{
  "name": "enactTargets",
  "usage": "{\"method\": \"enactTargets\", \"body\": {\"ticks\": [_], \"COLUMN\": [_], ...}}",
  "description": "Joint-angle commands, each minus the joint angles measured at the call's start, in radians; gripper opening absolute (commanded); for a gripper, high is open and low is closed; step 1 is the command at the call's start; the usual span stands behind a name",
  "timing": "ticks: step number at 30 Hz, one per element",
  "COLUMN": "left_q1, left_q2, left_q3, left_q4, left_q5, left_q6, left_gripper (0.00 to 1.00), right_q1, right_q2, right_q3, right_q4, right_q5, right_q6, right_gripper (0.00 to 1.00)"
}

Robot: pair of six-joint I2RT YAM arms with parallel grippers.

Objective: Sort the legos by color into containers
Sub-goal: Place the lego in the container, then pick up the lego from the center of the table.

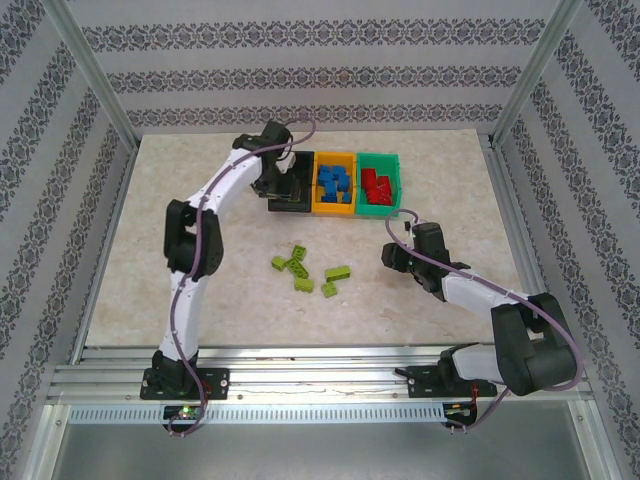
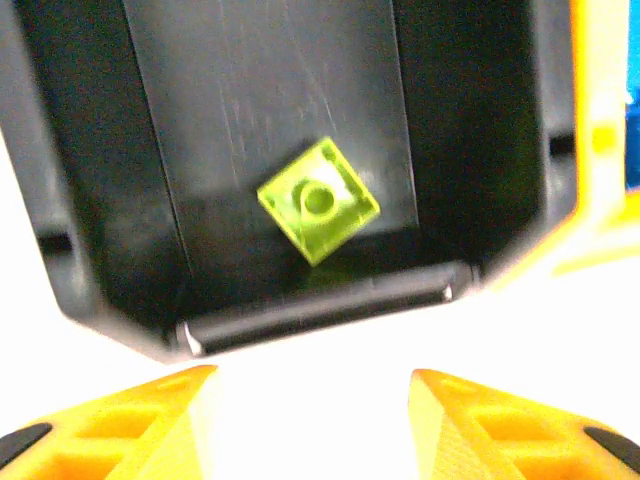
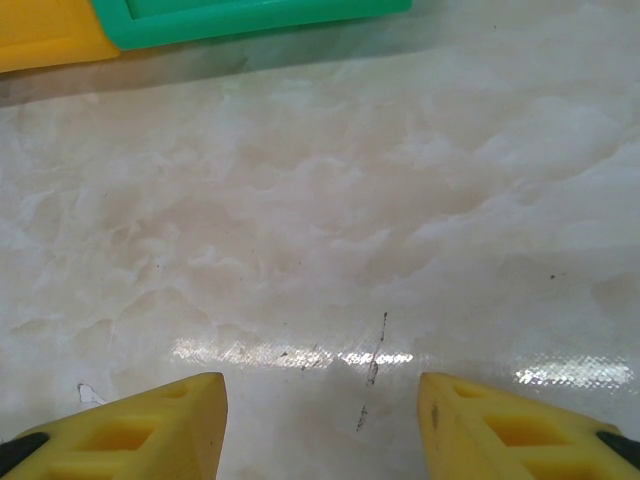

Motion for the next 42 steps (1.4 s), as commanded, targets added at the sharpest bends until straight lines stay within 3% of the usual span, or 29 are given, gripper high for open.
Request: {"method": "enactTargets", "body": {"ticks": [1, 9, 16, 21, 27, 42], "left_q1": [0.002, 0.002, -0.041, -0.072, -0.134, -0.221], "left_q2": [-0.180, -0.509, -0.595, -0.554, -0.464, -0.277], "left_q3": [-0.220, -0.791, -1.026, -1.001, -0.848, -0.661], "left_q4": [0.204, 0.450, 0.583, 0.587, 0.446, 0.297], "left_q5": [0.073, 0.157, 0.214, 0.206, 0.074, -0.031], "left_q6": [-0.039, -0.111, -0.173, -0.166, -0.072, -0.002], "left_gripper": [0.52, 0.52, 0.52, 0.53, 0.53, 0.56], "right_q1": [0.013, 0.018, 0.026, 0.032, 0.032, 0.034], "right_q2": [0.009, 0.017, 0.026, 0.029, 0.032, 0.032], "right_q3": [0.006, 0.013, 0.022, 0.026, 0.029, 0.029], "right_q4": [0.000, -0.003, -0.010, -0.014, -0.018, -0.019], "right_q5": [0.022, 0.019, 0.023, 0.026, 0.029, 0.034], "right_q6": [-0.007, -0.010, -0.017, -0.020, -0.019, -0.021], "right_gripper": [0.54, 0.55, 0.55, 0.55, 0.55, 0.56]}}
